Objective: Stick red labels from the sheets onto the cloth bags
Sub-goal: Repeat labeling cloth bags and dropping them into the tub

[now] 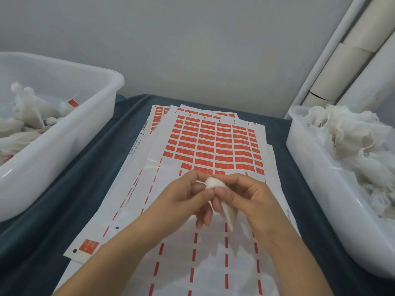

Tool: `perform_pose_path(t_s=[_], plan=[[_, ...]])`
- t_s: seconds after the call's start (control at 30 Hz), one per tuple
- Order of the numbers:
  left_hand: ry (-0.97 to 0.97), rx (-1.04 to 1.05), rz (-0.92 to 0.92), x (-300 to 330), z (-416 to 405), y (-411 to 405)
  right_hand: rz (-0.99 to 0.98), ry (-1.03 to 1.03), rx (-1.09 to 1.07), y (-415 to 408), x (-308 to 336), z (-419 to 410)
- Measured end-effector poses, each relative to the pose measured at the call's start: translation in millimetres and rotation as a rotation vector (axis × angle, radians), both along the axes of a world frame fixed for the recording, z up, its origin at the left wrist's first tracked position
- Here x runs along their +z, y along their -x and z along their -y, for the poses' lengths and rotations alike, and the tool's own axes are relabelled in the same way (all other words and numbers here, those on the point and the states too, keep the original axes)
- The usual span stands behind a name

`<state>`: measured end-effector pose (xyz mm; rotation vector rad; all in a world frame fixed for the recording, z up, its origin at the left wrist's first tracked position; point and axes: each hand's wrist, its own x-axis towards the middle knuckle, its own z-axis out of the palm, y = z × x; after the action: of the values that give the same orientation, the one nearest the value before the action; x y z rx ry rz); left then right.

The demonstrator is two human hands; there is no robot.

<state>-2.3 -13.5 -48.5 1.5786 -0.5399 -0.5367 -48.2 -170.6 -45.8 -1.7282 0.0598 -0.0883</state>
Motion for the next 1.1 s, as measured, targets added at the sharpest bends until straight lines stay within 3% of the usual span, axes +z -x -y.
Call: perform_pose_path(t_s=[0.2, 0.37, 0.63, 0.77, 0.83, 0.97, 1.1], plan=[[0.096, 0.046, -0.01, 4, -2, -3, -0.014, -0.013, -0.013, 2, 2, -2], [0.189, 0.064, -0.178, 3, -3, -3, -0.031, -0.094, 0.03, 3, 6, -4], [0.413, 0.023, -0.517, -1, -1, -4, -0.104, -0.587, 0.245, 1, 0, -13], [0.419, 0.11, -0.676, 0, 3, -4, -0.081, -0.39, 0.16, 1, -2, -12], [0.269, 0.249, -0.544, 3, 4, -6, -0.036, -0.166, 0.095, 2, -1, -14], [-0.097, 0.336, 0.254, -2, 2, 1, 0.038, 0.053, -0.034, 2, -5, -17], [-0.271, 0.298, 0.472, -11, 6, 3, 0.029, 0.065, -0.111, 0, -10, -13]])
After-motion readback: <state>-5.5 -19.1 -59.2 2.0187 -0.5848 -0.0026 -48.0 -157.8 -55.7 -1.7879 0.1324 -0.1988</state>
